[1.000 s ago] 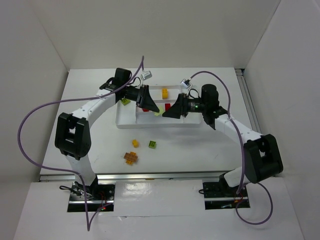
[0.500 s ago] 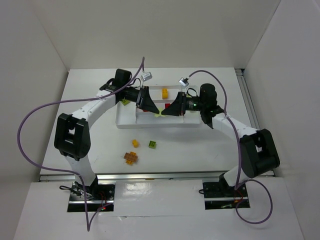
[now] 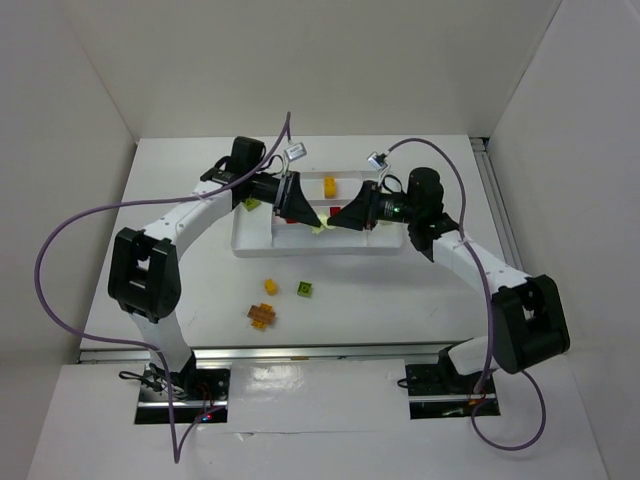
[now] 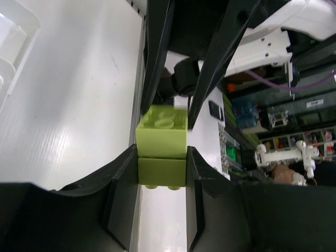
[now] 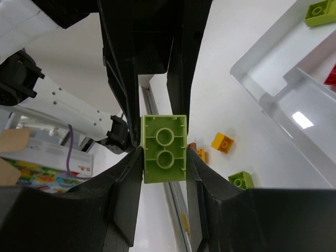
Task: Sort the legos into containers by color
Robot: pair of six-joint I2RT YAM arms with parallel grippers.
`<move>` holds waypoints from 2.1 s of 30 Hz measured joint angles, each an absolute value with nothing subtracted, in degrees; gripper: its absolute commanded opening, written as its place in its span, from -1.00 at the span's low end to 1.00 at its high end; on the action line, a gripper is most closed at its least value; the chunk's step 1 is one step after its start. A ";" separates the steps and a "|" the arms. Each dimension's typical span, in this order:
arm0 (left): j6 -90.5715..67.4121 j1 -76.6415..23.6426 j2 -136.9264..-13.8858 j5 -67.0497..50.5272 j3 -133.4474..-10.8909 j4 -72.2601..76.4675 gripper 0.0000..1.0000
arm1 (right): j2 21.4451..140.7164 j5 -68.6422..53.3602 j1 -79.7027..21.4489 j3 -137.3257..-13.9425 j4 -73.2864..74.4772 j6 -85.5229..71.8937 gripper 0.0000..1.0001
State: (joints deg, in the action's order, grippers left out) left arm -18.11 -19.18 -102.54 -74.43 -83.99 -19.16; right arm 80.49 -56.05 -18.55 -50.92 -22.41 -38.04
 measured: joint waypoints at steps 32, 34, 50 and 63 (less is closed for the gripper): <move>-27.35 -23.73 -106.80 -34.57 -93.95 -29.74 -1.00 | 94.80 10.79 -19.31 -62.43 14.59 -25.50 -0.02; -28.32 -24.88 -107.79 -33.23 -95.98 -29.26 -1.00 | 95.22 11.49 -19.31 -62.83 14.87 -25.30 0.38; -32.91 -32.51 -123.33 -34.35 -108.92 -23.27 -1.00 | 70.11 19.77 -15.31 -55.00 16.88 -28.84 0.50; -35.16 -33.82 -145.58 -33.19 -133.49 -19.16 0.62 | 55.16 19.70 -10.98 -48.01 21.96 -31.70 0.50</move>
